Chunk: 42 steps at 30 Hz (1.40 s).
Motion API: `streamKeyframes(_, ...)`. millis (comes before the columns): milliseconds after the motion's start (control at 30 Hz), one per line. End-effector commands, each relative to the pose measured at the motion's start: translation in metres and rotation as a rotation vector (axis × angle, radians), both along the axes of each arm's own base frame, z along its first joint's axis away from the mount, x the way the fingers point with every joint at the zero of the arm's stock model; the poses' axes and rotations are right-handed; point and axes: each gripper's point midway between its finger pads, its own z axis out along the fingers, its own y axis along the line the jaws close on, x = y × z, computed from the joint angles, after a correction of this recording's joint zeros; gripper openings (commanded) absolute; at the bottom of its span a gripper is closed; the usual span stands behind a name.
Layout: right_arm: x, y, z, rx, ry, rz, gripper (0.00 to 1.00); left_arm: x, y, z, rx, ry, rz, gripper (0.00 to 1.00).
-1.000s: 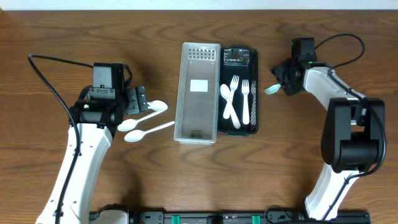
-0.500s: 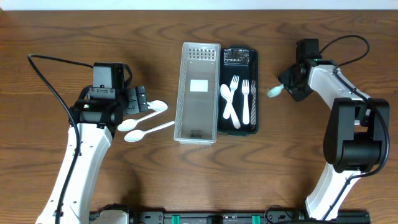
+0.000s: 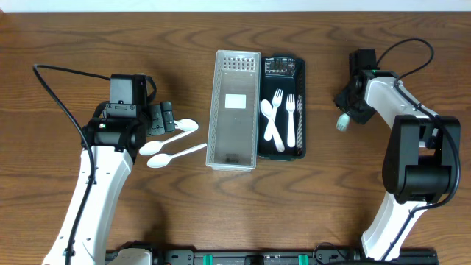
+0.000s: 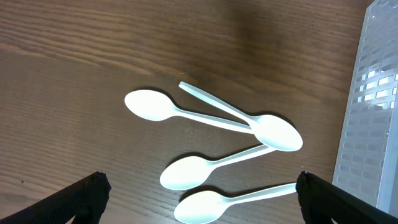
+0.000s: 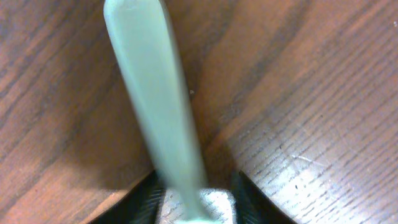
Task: Pack container
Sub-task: 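Grasp the last white knife with the right gripper, then place the knife into the black basket with the right gripper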
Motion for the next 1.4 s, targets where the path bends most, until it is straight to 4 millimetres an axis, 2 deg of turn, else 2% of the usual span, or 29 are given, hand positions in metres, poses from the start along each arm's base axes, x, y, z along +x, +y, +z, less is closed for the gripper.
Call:
streamKeyframes(0,-0.015,-0.007,-0.021,-0.015,0.074,-0.004,0.11,0.003,0.001,0.006,0.002,-0.010,-0.011,0.98)
streamKeyframes(67,-0.016,-0.006,-0.021,-0.011,0.074,-0.004,0.05,0.003,0.001,0.006,0.002,-0.010,-0.011,0.98)
streamKeyframes(200,-0.012,-0.004,-0.017,-0.001,0.062,0.026,0.04,0.003,0.001,0.006,0.002,-0.010,-0.011,0.98)
streamKeyframes(267,-0.005,-0.003,-0.004,-0.007,0.039,0.073,0.02,0.003,0.001,0.006,0.002,-0.010,-0.011,0.98)
streamKeyframes(367,0.010,-0.001,0.031,-0.025,-0.030,0.144,0.02,0.003,0.001,0.006,0.003,-0.010,-0.011,0.98)
streamKeyframes(433,0.023,0.010,0.067,-0.020,-0.108,0.227,0.01,0.003,0.001,0.006,0.003,-0.010,-0.011,0.98)
streamKeyframes(567,0.033,0.050,0.130,0.013,-0.257,0.389,0.01,0.003,0.001,0.006,0.003,-0.010,-0.011,0.98)
streamKeyframes(667,0.028,0.083,0.153,0.020,-0.308,0.467,0.01,0.003,0.001,0.006,0.003,-0.010,-0.011,0.98)
streamKeyframes(767,0.018,0.121,0.154,0.034,-0.298,0.556,0.01,0.003,0.001,0.006,0.003,-0.010,-0.011,0.98)
streamKeyframes(900,0.001,0.171,0.137,0.043,-0.246,0.684,0.01,0.003,0.001,0.006,0.003,-0.010,-0.011,0.98)
streamKeyframes(1000,-0.009,0.194,0.116,0.016,-0.193,0.743,0.01,0.003,0.001,0.006,0.003,-0.010,-0.011,0.98)
streamKeyframes(1167,-0.019,0.213,0.081,0.004,-0.106,0.802,0.03,0.003,0.001,0.006,0.003,-0.010,-0.011,0.98)
streamKeyframes(1200,-0.019,0.215,0.080,0.000,-0.106,0.818,0.13,0.003,0.001,0.006,0.003,-0.010,-0.011,0.98)
streamKeyframes(1233,-0.018,0.216,0.081,-0.004,-0.111,0.833,0.28,0.003,0.001,0.006,0.003,-0.010,-0.011,0.98)
streamKeyframes(1267,-0.016,0.217,0.089,-0.009,-0.128,0.848,0.40,0.003,0.001,0.006,0.003,-0.010,-0.011,0.98)
streamKeyframes(1367,-0.003,0.209,0.123,-0.028,-0.213,0.833,0.52,0.003,0.001,0.006,0.003,-0.010,-0.011,0.98)
